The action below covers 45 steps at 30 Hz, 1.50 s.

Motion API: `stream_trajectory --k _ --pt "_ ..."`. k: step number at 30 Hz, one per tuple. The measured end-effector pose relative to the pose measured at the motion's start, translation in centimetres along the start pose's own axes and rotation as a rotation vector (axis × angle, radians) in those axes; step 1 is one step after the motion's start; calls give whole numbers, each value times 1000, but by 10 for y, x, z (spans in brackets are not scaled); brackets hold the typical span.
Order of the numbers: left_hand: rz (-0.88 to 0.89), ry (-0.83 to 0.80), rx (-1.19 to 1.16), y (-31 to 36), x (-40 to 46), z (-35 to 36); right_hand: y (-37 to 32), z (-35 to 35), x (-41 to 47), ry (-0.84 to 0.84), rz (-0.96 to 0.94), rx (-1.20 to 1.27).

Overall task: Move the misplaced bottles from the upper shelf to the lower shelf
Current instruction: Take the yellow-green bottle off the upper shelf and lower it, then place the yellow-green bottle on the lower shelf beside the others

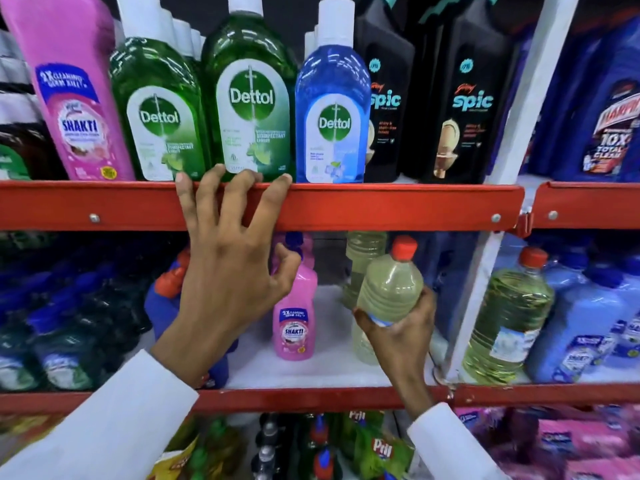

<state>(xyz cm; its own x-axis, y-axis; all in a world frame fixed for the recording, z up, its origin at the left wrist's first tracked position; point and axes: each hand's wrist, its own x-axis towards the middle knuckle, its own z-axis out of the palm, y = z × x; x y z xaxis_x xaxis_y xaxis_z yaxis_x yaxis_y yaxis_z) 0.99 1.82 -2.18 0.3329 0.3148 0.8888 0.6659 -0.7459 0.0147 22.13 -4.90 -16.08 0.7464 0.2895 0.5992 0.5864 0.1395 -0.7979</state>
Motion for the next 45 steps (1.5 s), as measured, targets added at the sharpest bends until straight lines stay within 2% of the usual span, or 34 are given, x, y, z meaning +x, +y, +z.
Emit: stream_trajectory --k 8,13,16,21,23,28,32,36,40,45 --pt "6 45 -59 7 -1 0 30 29 37 21 51 -55" --pt "-4 39 -22 2 -1 8 39 56 33 -58 44 -108" --pt "-14 40 -13 2 1 9 38 59 40 -64 53 -140" --pt "-87 -27 16 15 -2 10 27 47 31 -166 65 -182" --pt "-98 -38 6 27 -6 9 21 30 18 -179 -39 -190" --pt "109 -1 -9 65 -13 20 11 -32 -22 6 -309 -273" --pt "153 6 -23 86 -11 36 31 -79 -29 213 -381 -383" --pt "109 31 -13 94 -10 45 49 -112 -12 307 -237 -470" --pt "88 66 -6 98 -9 47 66 -123 14 234 7 -474" --pt "94 69 -19 95 -10 46 88 -120 38 189 153 -375"
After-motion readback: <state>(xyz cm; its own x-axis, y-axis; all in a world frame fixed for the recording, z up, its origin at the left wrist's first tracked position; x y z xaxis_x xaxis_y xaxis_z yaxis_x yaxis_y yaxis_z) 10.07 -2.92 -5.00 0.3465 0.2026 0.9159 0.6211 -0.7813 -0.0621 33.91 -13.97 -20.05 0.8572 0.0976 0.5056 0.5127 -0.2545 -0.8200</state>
